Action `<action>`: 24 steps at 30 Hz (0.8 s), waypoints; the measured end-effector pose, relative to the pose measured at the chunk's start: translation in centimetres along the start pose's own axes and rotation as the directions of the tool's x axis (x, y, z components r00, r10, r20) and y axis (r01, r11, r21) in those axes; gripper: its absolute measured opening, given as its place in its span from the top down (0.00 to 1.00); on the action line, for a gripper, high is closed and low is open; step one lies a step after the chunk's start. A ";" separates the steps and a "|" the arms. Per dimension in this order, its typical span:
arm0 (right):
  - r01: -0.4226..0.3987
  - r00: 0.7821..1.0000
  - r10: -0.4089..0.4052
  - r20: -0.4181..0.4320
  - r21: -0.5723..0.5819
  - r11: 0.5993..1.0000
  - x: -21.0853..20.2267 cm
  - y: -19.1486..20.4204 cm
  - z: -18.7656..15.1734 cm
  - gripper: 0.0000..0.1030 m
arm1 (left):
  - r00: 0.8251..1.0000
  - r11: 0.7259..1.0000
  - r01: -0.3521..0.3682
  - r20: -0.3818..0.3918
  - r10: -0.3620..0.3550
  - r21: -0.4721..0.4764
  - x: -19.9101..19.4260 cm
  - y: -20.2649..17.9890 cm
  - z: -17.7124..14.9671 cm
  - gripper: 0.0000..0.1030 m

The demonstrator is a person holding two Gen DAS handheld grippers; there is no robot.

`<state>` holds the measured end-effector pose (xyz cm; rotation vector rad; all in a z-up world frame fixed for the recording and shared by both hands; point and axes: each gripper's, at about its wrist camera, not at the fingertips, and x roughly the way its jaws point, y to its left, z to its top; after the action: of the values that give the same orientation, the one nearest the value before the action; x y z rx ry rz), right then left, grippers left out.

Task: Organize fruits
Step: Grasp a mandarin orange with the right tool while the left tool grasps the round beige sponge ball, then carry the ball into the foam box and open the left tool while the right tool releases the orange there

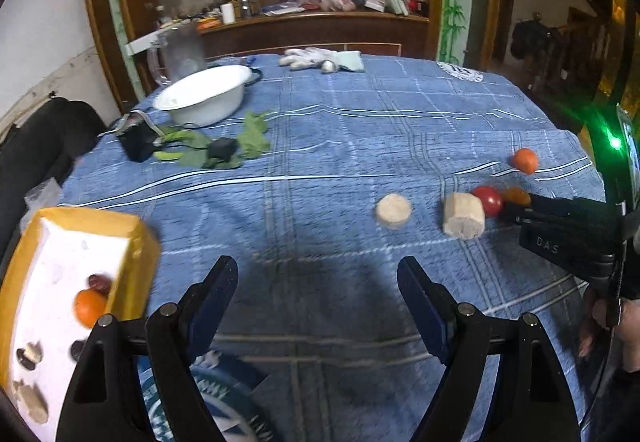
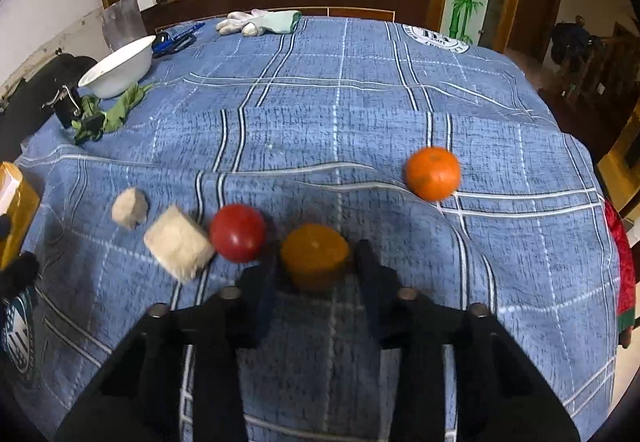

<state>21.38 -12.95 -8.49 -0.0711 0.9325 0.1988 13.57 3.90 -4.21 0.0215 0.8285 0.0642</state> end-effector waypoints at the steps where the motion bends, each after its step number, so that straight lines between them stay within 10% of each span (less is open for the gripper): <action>1: -0.003 1.000 0.003 0.000 0.001 1.000 0.0 0.0 0.1 0.67 | 1.000 1.000 0.006 -0.002 -0.006 0.006 0.4 -0.3 0.2 0.21; 9: -0.047 0.998 0.044 0.040 0.074 0.996 -2.3 -1.6 -1.3 0.68 | 0.998 0.997 0.051 -0.034 -0.050 0.051 4.5 -3.4 2.1 0.21; 17: -0.102 0.993 0.096 0.069 0.092 0.991 -3.0 -1.8 -1.5 0.67 | 0.996 0.997 0.064 -0.061 -0.061 0.045 6.6 -4.6 2.5 0.74; 24: -0.099 0.992 0.093 0.083 0.078 0.992 -4.1 -1.2 -1.5 0.68 | 0.997 0.997 0.050 -0.053 -0.047 0.053 4.4 -4.0 1.2 0.74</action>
<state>18.03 -14.88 -6.16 0.0574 0.8644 0.2504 17.64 0.18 -6.76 0.0513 0.8824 -0.0037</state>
